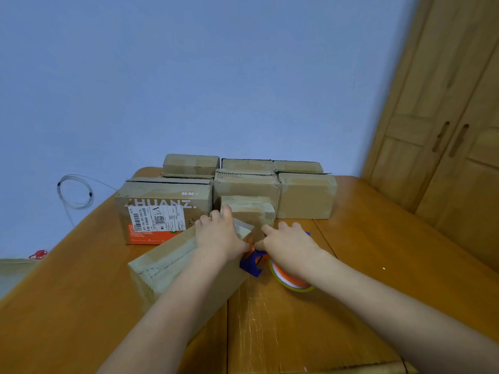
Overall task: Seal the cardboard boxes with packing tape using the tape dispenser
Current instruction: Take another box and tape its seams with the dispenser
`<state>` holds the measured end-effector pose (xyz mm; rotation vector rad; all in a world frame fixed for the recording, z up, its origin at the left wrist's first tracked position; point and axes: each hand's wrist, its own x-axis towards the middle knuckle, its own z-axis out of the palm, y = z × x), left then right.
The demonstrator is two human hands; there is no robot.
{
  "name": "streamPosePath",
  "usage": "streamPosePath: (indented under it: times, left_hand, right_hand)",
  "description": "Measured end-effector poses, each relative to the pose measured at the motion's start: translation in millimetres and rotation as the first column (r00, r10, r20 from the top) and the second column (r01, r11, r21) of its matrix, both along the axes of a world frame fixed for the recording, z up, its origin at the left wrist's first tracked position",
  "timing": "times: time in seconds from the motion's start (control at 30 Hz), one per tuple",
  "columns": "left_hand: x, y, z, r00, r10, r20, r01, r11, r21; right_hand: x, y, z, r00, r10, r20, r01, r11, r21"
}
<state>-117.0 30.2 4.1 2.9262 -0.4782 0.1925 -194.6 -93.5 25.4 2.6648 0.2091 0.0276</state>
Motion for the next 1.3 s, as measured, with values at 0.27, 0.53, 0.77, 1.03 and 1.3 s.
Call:
streamPosePath:
  times: [0.27,0.53,0.77,1.03,1.3]
  left_hand:
    - [-1,0,2,1.0,-0.004,-0.009,0.004,1.0,-0.014]
    - [-2,0,1,1.0,0.006,-0.022,-0.006,1.0,-0.03]
    - [-2,-1,0,1.0,0.003,-0.02,-0.004,0.999,-0.045]
    - [-1,-2,-1,1.0,0.008,-0.027,-0.009,0.999,-0.047]
    - [-2,-2,0,1.0,0.01,-0.026,-0.011,0.998,-0.064]
  right_hand:
    - [10,11,9,0.999,-0.011,-0.041,0.006,0.993,-0.121]
    - [16,18,12,0.999,-0.031,-0.035,0.022,0.975,-0.221]
    - [9,29,14,0.999,-0.022,-0.029,0.011,0.948,-0.319]
    - [7,27,14,1.0,0.002,-0.019,-0.008,0.942,-0.334]
    - [18,20,16,0.994,-0.084,-0.073,0.07,0.981,-0.18]
